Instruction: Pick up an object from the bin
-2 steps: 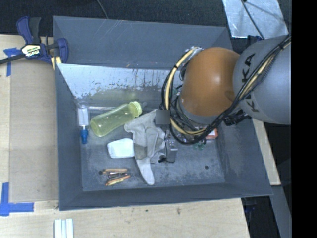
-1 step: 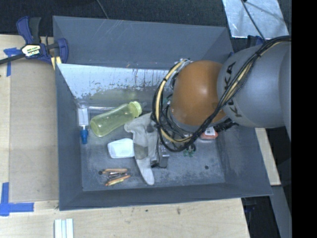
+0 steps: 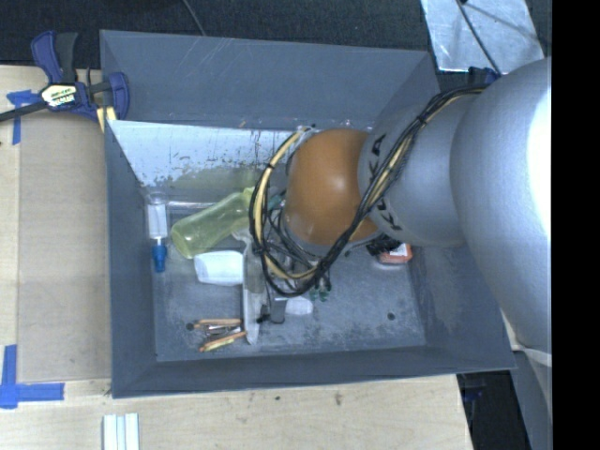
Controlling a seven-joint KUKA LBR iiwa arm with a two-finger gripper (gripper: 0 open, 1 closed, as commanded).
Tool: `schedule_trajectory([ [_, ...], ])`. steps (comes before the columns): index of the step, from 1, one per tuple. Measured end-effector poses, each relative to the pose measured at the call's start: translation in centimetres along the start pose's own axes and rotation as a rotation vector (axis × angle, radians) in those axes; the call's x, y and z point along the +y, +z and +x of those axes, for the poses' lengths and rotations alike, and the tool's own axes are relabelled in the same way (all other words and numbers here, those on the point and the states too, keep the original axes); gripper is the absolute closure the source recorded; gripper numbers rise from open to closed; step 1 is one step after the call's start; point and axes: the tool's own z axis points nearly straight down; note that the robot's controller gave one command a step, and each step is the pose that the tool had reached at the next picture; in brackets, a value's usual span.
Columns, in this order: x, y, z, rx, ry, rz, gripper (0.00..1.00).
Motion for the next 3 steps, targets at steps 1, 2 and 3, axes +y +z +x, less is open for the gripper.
schedule_trajectory([
  [1,1.8,-1.0,2.5,-0.003,0.000,-0.002,1.00],
  [2,1.8,-1.0,2.5,-0.003,0.001,-0.002,1.00],
  [3,2.6,-5.7,3.0,0.010,-0.015,0.001,1.00],
])
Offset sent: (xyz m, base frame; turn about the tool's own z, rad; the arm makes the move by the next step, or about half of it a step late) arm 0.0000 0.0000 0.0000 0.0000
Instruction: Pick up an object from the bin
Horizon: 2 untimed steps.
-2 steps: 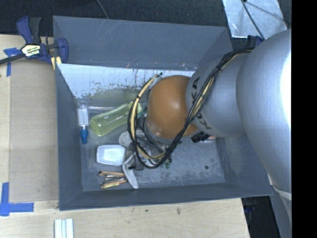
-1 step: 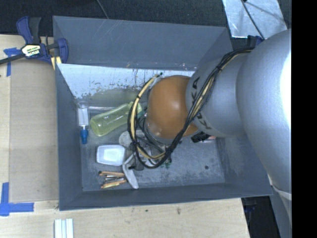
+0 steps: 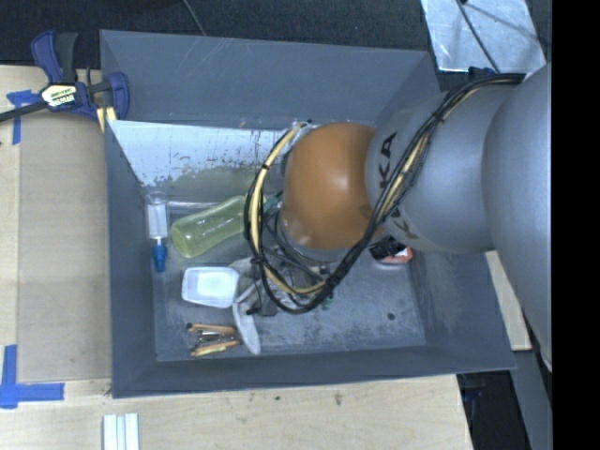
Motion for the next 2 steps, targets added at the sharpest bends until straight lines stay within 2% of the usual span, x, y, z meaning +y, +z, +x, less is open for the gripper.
schedule_trajectory([
  [1,1.2,-1.1,-0.4,-0.023,-0.027,-0.004,1.00],
  [2,1.4,0.3,-0.3,-0.017,-0.034,-0.003,1.00],
])
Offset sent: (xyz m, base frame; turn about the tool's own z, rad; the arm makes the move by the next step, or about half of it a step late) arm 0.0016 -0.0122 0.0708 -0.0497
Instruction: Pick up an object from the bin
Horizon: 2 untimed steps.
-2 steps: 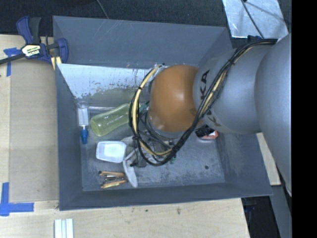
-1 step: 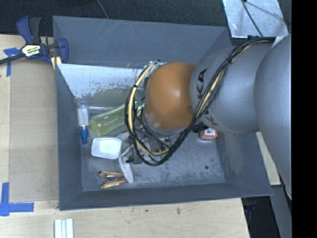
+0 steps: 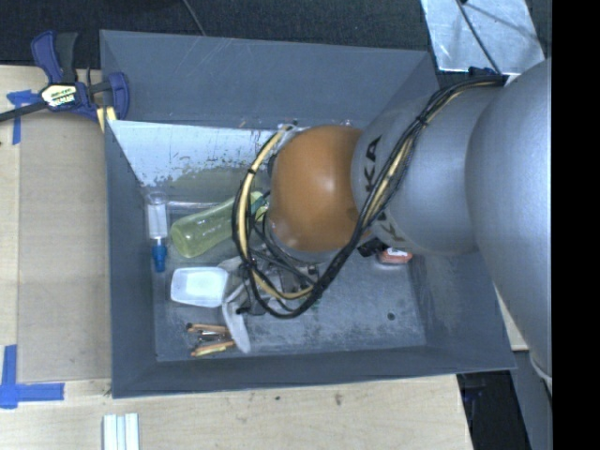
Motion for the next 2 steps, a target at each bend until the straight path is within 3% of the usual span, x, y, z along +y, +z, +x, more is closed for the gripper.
schedule_trajectory([
  [1,-4.6,-1.1,0.2,0.011,-0.062,0.000,1.00],
  [2,-1.1,-12.4,0.1,0.009,-0.059,0.001,1.00],
])
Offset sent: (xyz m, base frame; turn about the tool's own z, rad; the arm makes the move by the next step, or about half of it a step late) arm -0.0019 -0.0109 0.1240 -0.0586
